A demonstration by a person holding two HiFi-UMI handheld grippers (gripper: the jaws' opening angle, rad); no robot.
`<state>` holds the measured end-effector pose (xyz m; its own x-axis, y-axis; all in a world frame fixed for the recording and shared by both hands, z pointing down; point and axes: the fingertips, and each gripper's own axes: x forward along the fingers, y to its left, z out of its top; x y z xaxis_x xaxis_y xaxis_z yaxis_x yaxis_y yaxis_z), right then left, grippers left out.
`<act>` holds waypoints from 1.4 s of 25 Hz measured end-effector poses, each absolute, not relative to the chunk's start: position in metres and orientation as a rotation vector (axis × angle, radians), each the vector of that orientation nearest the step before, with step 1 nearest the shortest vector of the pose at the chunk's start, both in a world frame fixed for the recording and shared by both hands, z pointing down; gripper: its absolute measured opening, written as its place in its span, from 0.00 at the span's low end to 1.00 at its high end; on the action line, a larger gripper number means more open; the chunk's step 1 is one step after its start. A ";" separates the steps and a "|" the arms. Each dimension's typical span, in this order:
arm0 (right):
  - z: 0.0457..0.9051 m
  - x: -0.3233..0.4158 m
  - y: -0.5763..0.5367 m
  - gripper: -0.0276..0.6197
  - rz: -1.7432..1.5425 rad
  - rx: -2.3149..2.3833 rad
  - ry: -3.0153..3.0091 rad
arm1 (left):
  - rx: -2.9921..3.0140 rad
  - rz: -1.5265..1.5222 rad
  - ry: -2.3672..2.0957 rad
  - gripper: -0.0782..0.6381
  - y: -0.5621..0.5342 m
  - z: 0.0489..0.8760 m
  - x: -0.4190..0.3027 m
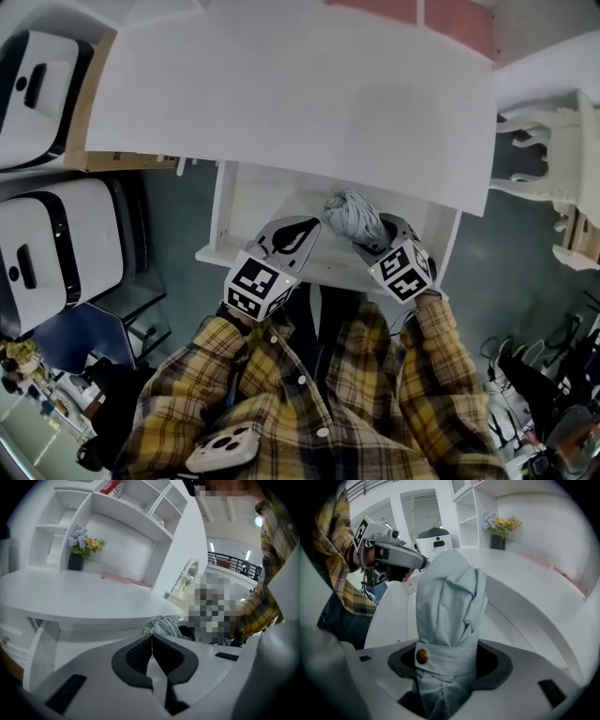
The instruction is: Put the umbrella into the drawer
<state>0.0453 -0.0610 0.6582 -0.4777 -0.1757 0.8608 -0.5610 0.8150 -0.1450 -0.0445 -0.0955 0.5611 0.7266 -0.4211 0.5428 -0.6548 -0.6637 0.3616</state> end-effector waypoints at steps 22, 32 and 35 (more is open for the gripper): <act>0.716 0.043 -0.052 0.49 0.538 0.452 -1.922 | 2.379 0.537 -0.822 0.14 -0.094 0.560 -0.023; 0.719 0.043 -0.053 0.51 0.525 0.455 -1.891 | 2.361 0.549 -0.839 0.14 -0.091 0.561 -0.029; 0.719 0.043 -0.053 0.51 0.509 0.450 -1.882 | 2.352 0.546 -0.851 0.14 -0.090 0.561 -0.032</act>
<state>0.0429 -0.0527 0.7195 -0.3456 -0.0681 0.9359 -0.5308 0.8367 -0.1351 -0.0324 -0.0903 0.5614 0.7136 -0.4436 0.5423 -0.6777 -0.6331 0.3740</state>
